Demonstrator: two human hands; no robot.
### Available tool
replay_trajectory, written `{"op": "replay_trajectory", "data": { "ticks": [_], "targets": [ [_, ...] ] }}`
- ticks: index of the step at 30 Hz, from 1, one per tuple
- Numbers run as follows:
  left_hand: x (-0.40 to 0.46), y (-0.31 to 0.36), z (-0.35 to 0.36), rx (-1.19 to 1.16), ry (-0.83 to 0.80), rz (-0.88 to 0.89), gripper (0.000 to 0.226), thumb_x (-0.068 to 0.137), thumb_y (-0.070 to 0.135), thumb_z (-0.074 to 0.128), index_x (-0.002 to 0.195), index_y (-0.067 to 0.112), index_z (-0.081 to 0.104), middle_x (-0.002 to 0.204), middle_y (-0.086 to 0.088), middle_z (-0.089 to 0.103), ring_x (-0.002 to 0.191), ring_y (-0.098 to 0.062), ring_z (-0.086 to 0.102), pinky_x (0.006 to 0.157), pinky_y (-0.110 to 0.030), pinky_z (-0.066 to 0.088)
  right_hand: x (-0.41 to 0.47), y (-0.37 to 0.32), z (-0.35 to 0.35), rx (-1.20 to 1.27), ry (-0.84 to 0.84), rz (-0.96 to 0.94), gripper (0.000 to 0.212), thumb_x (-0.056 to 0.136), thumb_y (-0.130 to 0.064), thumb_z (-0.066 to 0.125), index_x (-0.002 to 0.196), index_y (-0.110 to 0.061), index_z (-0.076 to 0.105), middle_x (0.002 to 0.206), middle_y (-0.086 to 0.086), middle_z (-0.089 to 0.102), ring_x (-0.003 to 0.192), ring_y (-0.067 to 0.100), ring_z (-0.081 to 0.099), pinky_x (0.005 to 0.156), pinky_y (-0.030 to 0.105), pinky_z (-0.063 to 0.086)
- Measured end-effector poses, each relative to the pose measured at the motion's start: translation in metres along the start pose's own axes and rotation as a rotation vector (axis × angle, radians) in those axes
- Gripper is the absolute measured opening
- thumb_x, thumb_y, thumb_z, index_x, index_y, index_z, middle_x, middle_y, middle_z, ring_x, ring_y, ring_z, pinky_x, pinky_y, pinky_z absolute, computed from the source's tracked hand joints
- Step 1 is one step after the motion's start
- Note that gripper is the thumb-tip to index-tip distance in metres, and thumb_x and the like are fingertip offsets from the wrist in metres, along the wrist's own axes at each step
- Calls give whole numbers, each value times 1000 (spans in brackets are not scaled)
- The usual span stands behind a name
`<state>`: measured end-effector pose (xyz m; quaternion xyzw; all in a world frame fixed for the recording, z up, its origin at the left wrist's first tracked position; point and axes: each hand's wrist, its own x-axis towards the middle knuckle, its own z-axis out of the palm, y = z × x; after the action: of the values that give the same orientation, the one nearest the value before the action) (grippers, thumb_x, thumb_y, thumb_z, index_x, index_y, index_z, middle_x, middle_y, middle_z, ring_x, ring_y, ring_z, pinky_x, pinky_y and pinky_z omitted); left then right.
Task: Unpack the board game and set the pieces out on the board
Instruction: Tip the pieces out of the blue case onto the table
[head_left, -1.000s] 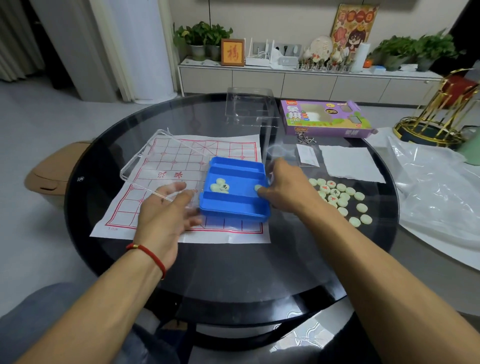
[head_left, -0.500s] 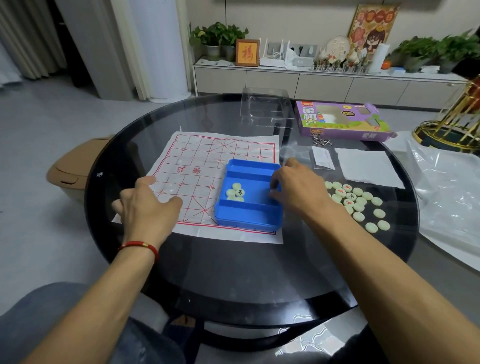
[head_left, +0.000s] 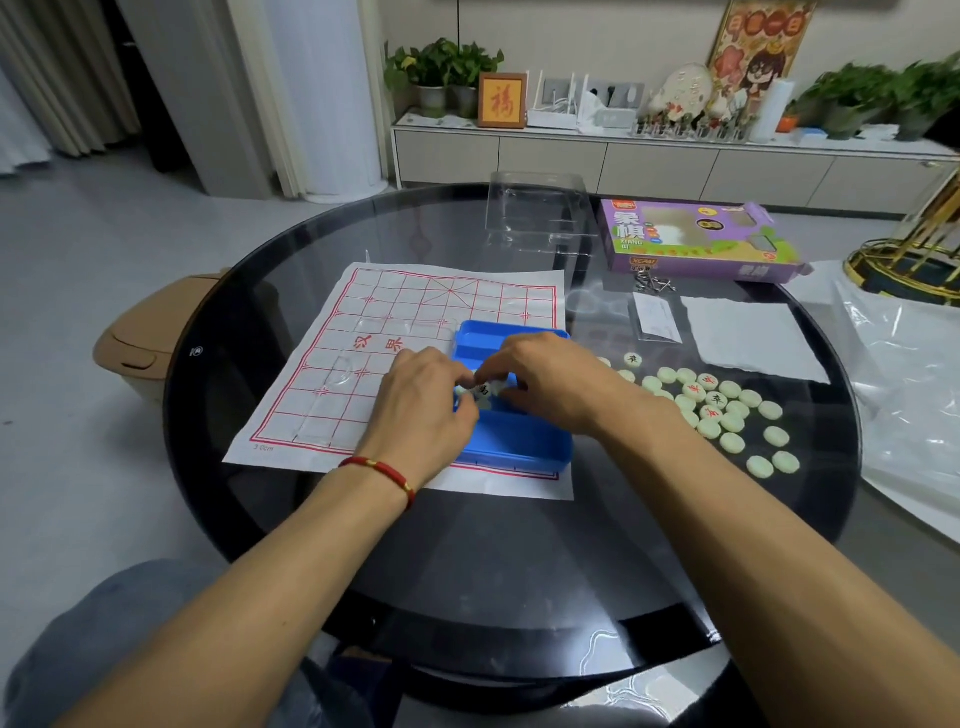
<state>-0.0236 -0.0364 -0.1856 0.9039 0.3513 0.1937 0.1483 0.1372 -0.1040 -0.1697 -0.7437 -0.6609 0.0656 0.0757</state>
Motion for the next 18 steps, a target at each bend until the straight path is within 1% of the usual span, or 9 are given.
{"op": "replay_trajectory", "data": {
  "ticks": [2,3,5,7,9,12,14,18],
  "targets": [
    [3,1,2,15,11,-5,26,96,22,62,119,17,72,114,-3,65,111,-20,50,92,-29,43,1,1,-1,-10,-14,-22,32,96,-26,66,126,-37,67,104,-10,55,93,8,44,74,34,49],
    [4,1,2,20,11,-12,25,95,22,63,117,16,74,113,-3,66,109,-20,51,89,-28,43,1,1,-2,-24,-17,-32,31,96,-25,67,125,-36,69,103,-10,55,93,9,46,75,36,50],
    [5,2,2,35,9,-17,22,96,22,62,109,15,77,108,-2,66,101,-17,48,81,-25,38,-1,2,-6,-61,-20,-39,26,94,-24,68,119,-31,72,105,-7,63,93,14,53,80,41,54],
    [5,3,1,61,9,-8,21,96,23,60,102,15,79,102,-1,64,93,-13,40,77,-23,32,-2,5,-8,-94,-22,-37,22,93,-25,69,114,-26,73,106,-3,69,89,15,54,79,39,54],
    [4,4,0,81,1,-5,21,97,24,60,98,16,79,96,1,58,92,-12,37,76,-23,31,-3,5,-6,-91,-25,-28,19,92,-26,71,110,-23,73,104,-2,70,87,15,55,78,37,54],
    [3,6,-1,93,-27,-7,22,97,24,59,91,16,79,89,3,54,91,-13,37,73,-24,31,-2,4,-3,-62,-10,-24,14,92,-25,72,103,-18,73,100,2,72,90,20,62,79,37,54],
    [3,8,-2,97,-44,-11,23,97,24,58,89,17,79,87,2,55,91,-13,37,72,-25,32,-1,4,-1,-49,-1,-20,13,92,-23,72,102,-16,73,99,3,73,91,21,63,81,38,54],
    [2,6,-1,88,-43,-12,24,96,23,58,85,18,79,80,2,63,88,-15,40,73,-29,40,-2,8,3,2,14,-3,11,91,-23,72,100,-17,73,95,2,72,87,21,63,80,41,57]
  ]
}}
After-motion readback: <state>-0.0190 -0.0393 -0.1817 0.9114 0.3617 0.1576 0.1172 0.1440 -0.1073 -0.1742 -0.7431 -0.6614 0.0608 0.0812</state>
